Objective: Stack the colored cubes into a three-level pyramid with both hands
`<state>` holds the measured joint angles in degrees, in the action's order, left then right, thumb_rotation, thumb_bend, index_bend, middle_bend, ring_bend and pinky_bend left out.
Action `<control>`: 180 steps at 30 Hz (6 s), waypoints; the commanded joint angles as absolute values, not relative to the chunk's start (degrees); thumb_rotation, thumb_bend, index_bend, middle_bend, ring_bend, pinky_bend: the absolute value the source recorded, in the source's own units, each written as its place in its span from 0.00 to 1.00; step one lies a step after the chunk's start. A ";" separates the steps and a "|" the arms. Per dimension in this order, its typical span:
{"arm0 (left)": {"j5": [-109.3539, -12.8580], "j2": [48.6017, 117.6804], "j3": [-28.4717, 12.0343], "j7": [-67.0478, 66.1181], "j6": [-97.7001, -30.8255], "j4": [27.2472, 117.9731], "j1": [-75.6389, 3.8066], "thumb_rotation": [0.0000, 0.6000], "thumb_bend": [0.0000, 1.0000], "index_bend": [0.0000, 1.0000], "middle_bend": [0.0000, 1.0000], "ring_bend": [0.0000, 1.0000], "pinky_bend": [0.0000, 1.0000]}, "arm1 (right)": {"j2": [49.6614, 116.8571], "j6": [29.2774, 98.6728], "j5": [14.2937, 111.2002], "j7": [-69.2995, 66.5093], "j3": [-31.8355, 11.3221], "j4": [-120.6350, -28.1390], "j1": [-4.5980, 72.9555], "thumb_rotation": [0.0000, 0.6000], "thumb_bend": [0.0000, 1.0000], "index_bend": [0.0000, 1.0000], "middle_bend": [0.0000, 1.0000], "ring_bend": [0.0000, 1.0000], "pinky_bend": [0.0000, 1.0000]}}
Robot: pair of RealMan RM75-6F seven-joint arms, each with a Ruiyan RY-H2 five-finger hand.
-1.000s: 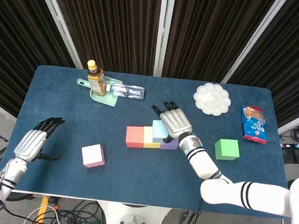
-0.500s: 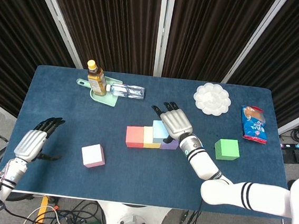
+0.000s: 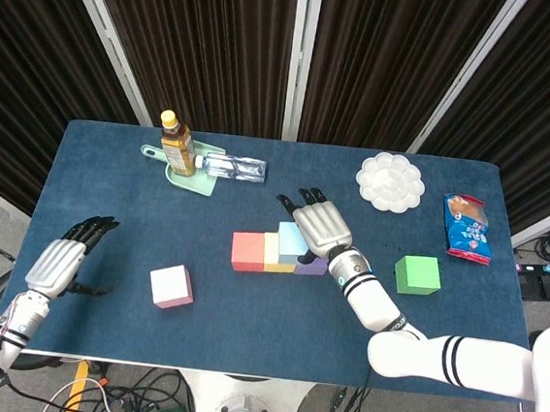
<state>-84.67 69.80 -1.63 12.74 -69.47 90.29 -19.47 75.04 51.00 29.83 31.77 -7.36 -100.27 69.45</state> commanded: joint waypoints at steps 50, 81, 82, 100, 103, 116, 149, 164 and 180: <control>-84.92 69.48 -1.50 13.46 -69.34 90.17 -19.58 1.00 0.00 0.10 0.05 0.00 0.11 | 76.43 54.66 26.86 35.06 -9.01 -101.95 69.04 1.00 0.06 0.00 0.46 0.00 0.00; -84.99 69.58 -1.30 13.95 -69.36 89.68 -19.39 1.00 0.00 0.10 0.05 0.00 0.11 | 77.39 54.49 26.29 35.71 -8.99 -100.97 68.98 1.00 0.06 0.00 0.44 0.00 0.00; -84.99 69.59 -1.31 13.95 -69.36 89.67 -19.39 1.00 0.00 0.10 0.05 0.00 0.11 | 77.40 54.47 26.35 35.65 -9.03 -100.94 68.95 1.00 0.05 0.00 0.42 0.00 0.00; -84.90 69.44 -1.37 13.79 -69.28 89.92 -19.43 1.00 0.00 0.10 0.05 0.00 0.11 | 76.64 52.17 25.98 34.70 -8.88 -100.91 68.92 1.00 0.00 0.00 0.16 0.00 0.00; -85.05 69.32 -1.32 13.72 -69.40 90.08 -19.39 1.00 0.00 0.10 0.05 0.00 0.11 | 75.71 52.40 26.92 34.00 -9.13 -101.77 68.52 1.00 0.00 0.00 0.09 0.00 0.00; -86.98 68.40 -0.25 10.34 -68.22 95.58 -20.31 1.00 0.00 0.10 0.05 0.00 0.11 | 63.64 54.76 39.14 22.73 -11.01 -110.58 59.70 1.00 0.00 0.00 0.01 0.00 0.00; -65.36 85.50 -5.39 -16.40 -67.21 103.04 -22.49 1.00 0.00 0.10 0.25 0.00 0.11 | 58.02 56.91 64.12 -1.68 -13.31 -104.55 43.22 1.00 0.00 0.00 0.00 0.00 0.00; -68.30 86.47 -5.46 -17.15 -70.19 101.95 -22.52 1.00 0.00 0.14 0.44 0.06 0.11 | 57.33 56.27 64.10 -2.77 -14.38 -104.31 41.57 1.00 0.00 0.00 0.00 0.00 0.00; -68.75 71.03 -13.37 -8.62 -60.16 108.35 -29.47 1.00 0.02 0.15 0.45 0.09 0.15 | 49.98 60.41 71.03 -11.33 -12.90 -104.91 33.06 1.00 0.00 0.00 0.00 0.00 0.00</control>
